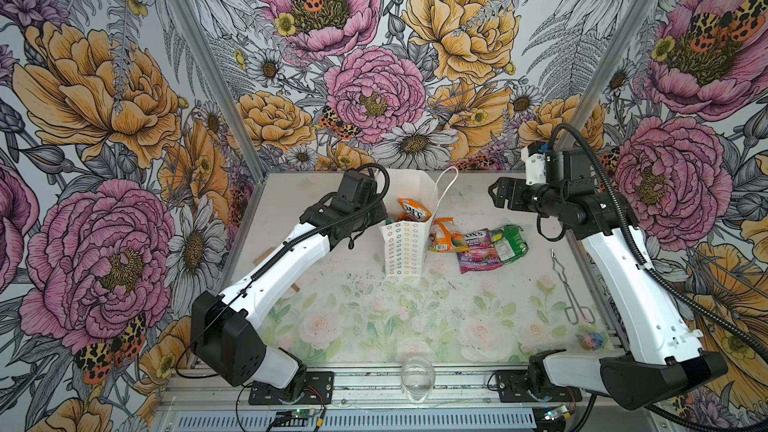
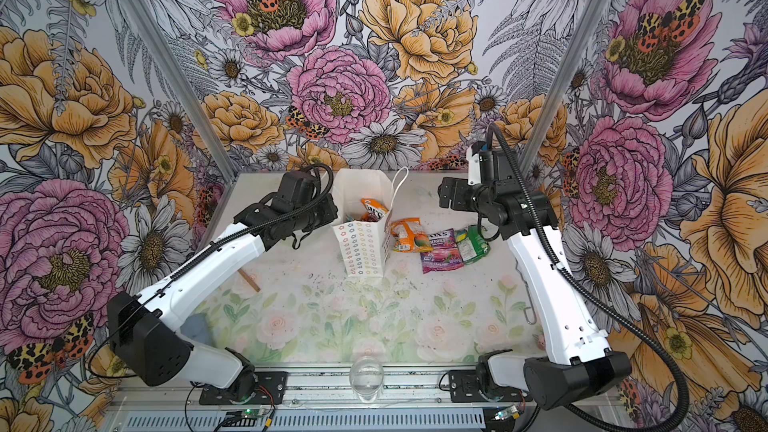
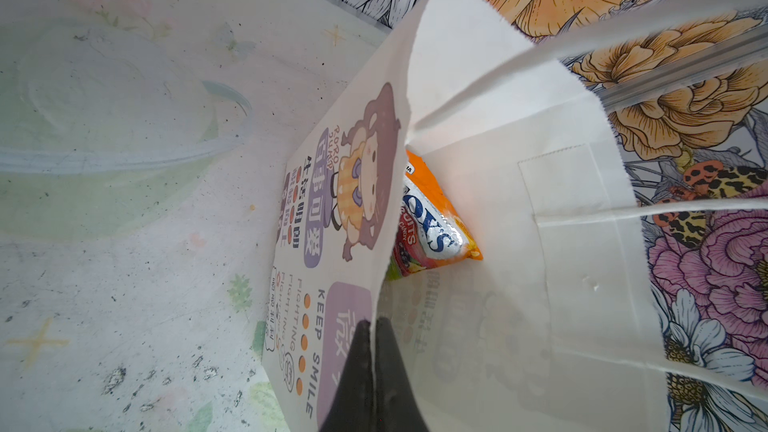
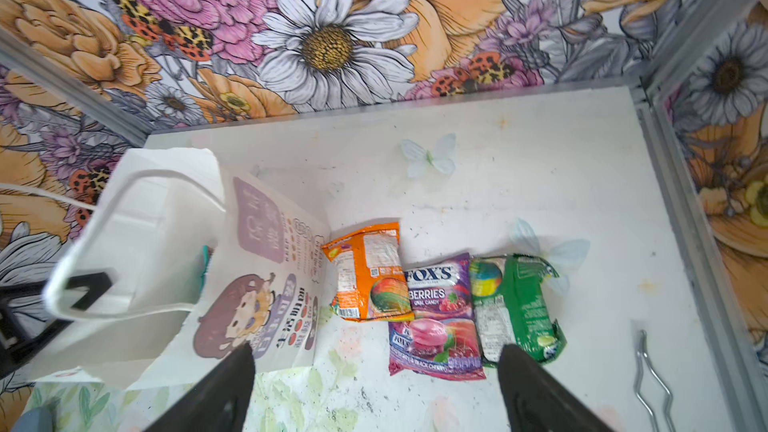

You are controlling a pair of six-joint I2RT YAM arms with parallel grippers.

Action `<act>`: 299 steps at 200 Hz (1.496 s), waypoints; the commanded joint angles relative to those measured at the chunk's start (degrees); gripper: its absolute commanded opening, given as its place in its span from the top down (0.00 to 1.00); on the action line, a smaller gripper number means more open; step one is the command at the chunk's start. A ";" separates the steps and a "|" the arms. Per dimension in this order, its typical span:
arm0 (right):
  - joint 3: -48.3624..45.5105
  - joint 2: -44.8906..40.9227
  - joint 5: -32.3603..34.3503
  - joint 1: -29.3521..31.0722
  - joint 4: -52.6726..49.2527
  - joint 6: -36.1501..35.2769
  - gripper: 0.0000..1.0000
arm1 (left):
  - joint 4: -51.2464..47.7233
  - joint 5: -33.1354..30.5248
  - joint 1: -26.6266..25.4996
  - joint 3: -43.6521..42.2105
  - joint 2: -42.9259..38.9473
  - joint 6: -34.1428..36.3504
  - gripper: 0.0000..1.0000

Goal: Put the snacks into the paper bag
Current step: 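Raise the right gripper and move it back over the snack pile, then lower the right gripper onto the green striped snack bag and close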

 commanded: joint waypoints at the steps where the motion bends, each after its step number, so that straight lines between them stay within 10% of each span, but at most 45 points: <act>1: -2.19 0.84 -2.33 -2.67 0.10 2.31 0.05 | -0.19 1.00 0.02 0.78 -1.04 1.17 1.00; 115: -9.08 15.68 0.11 -14.63 0.20 -3.34 0.01 | -0.19 0.74 0.61 0.26 -1.83 1.44 1.00; 299: -9.72 33.66 1.32 -15.33 6.85 -7.89 0.07 | -0.26 0.74 0.62 0.78 -0.87 0.94 1.00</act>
